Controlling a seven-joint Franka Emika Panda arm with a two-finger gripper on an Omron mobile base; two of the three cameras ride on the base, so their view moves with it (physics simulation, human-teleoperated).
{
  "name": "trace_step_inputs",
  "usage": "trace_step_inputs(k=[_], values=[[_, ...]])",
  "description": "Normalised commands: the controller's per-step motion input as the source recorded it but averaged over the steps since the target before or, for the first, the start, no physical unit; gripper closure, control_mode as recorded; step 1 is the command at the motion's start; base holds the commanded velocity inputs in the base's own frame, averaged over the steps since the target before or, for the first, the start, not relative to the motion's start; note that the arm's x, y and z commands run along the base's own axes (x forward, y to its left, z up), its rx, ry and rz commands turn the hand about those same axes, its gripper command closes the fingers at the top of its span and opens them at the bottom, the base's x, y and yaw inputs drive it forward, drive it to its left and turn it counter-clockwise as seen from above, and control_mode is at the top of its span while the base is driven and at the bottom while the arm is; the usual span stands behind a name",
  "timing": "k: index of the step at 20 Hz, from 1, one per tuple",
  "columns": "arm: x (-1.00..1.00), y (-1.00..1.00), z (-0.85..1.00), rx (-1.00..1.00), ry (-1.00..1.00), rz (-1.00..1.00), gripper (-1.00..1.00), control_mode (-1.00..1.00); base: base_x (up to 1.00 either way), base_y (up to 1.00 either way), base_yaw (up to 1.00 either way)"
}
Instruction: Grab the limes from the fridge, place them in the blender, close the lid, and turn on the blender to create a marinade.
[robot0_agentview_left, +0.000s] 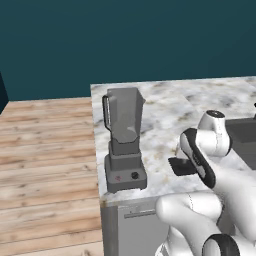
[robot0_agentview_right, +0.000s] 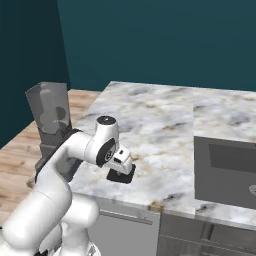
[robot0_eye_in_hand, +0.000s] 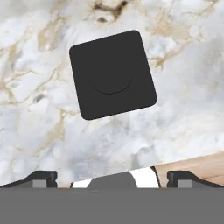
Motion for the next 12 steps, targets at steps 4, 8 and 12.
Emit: trace_step_inputs(k=[4, 8, 12], values=[[0.54, 0.00, -0.48, 0.00, 0.12, 0.00, -1.00, -1.00, 0.00, 0.00, 0.00], [0.44, -0.04, -0.49, 0.00, 0.02, 0.00, -1.00, -1.00, 0.00, 0.00, 0.00], [0.39, -0.05, -0.46, 0.00, 0.00, 0.00, -1.00, -1.00, 0.00, 0.00, 0.00]])
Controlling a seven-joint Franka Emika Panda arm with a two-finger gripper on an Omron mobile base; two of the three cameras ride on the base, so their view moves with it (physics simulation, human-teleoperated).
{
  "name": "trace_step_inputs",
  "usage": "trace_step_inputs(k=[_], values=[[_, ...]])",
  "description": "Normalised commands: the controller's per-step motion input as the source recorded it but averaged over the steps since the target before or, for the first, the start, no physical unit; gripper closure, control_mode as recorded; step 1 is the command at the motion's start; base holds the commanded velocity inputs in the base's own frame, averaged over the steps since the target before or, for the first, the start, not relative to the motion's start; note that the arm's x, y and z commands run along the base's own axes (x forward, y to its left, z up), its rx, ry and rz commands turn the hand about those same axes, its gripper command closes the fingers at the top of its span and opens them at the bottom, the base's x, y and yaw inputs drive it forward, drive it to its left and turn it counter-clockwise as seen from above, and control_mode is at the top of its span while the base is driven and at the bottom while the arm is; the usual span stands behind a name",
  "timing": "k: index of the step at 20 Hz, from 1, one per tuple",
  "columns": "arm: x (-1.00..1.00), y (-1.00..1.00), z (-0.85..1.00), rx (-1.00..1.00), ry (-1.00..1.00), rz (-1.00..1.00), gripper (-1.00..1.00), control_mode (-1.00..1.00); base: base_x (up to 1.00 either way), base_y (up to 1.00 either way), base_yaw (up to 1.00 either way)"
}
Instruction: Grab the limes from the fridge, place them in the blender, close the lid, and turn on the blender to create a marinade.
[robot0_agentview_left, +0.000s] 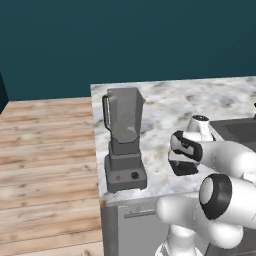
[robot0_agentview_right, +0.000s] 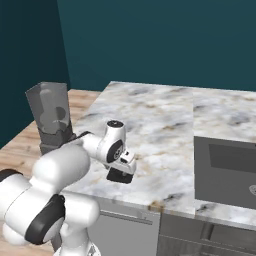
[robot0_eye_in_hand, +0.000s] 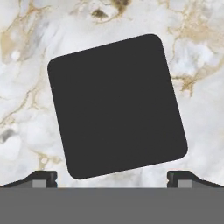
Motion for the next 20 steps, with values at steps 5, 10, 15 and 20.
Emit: trace_step_inputs(k=[5, 10, 15, 20], values=[[0.34, -0.05, -0.46, 0.00, 0.00, 0.00, -1.00, -1.00, 0.00, 0.00, 0.00], [0.29, -0.04, -0.22, 0.00, 0.00, 0.00, -1.00, -1.00, 0.00, 0.00, 0.00], [0.12, -0.04, -0.05, 0.00, 0.00, 0.00, -1.00, -1.00, 0.00, 0.00, 0.00], [0.02, 0.00, -0.24, 0.00, 0.00, 0.00, -1.00, -1.00, 0.00, 0.00, 0.00]])
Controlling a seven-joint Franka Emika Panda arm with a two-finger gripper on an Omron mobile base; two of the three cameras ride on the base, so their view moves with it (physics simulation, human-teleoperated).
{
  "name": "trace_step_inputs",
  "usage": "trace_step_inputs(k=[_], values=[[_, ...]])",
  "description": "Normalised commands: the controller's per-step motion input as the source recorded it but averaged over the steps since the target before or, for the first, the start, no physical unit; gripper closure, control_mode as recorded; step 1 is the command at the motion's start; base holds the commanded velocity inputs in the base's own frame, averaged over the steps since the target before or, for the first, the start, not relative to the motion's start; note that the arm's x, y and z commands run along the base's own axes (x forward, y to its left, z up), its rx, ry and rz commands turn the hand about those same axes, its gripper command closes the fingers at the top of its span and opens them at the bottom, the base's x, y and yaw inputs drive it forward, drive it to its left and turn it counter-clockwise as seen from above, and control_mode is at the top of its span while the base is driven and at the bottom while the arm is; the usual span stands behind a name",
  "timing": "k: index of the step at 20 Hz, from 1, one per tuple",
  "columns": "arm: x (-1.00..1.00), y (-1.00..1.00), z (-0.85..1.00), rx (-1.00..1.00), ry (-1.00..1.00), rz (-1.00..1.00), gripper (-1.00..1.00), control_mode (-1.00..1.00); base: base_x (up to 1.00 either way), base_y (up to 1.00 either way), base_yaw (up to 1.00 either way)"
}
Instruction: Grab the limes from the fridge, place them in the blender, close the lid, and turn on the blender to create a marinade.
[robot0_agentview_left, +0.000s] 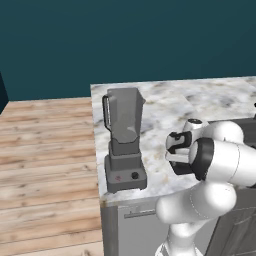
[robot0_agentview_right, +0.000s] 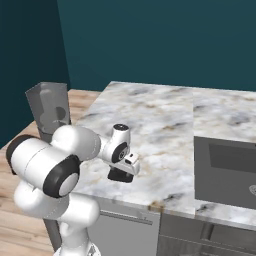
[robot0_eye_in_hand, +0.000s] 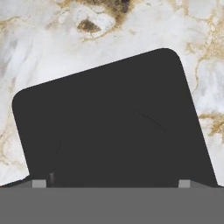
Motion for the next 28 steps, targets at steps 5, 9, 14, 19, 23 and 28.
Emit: trace_step_inputs(k=[5, 9, 14, 19, 23, 28], values=[[0.00, 0.00, -0.34, 0.00, -0.05, 0.00, 1.00, -1.00, 0.00, 0.00, 0.00], [0.16, 0.00, -0.14, 0.00, -0.01, 0.00, 1.00, -1.00, 0.00, 0.00, 0.00], [0.16, 0.00, -0.07, 0.00, 0.00, 0.00, 1.00, -1.00, 0.00, 0.00, 0.00], [-0.19, -0.04, 0.36, 0.01, -0.03, 0.00, 1.00, -1.00, 0.00, 0.00, 0.00], [-0.74, -0.01, 1.00, 0.00, -0.22, 0.00, 1.00, -1.00, 0.00, 0.00, 0.00], [-0.69, 0.02, 1.00, 0.00, -0.16, 0.00, 1.00, -1.00, 0.00, 0.00, 0.00]])
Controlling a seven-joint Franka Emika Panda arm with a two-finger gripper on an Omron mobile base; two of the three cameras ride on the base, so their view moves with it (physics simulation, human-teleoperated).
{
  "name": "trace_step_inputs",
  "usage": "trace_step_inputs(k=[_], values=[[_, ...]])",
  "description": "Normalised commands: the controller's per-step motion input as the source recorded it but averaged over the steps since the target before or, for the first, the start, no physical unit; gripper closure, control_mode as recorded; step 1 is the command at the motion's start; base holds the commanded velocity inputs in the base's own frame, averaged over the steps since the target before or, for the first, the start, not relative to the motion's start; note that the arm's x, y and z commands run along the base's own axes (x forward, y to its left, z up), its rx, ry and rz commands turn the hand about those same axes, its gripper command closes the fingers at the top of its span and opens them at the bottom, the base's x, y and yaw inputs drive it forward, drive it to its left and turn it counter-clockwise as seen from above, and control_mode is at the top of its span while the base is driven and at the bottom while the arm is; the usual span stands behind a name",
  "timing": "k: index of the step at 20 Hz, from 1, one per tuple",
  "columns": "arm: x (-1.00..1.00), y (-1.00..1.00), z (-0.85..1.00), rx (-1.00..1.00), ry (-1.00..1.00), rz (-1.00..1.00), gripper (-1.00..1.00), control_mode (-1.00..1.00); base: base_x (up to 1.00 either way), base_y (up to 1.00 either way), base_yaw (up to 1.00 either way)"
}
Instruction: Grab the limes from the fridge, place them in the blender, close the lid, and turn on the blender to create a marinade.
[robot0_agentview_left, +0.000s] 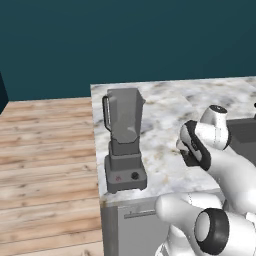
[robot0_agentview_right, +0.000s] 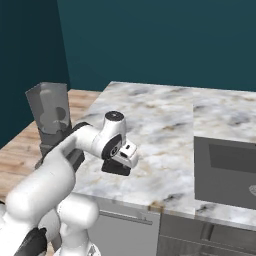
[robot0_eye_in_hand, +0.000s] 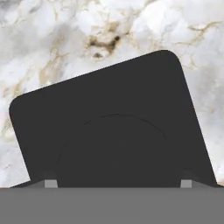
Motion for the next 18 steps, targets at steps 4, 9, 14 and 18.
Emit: trace_step_inputs(k=[4, 9, 14, 18], values=[[-0.53, 0.06, 1.00, 0.00, -0.11, 0.00, 1.00, -1.00, 0.00, 0.00, 0.00], [-0.39, 0.05, 1.00, 0.00, -0.10, 0.00, 1.00, -1.00, 0.00, 0.00, 0.00], [-0.15, 0.03, 1.00, 0.00, -0.04, 0.00, 1.00, -1.00, 0.00, 0.00, 0.00], [-0.03, 0.06, 1.00, 0.00, 0.00, 0.00, 1.00, -1.00, 0.00, 0.00, 0.00]])
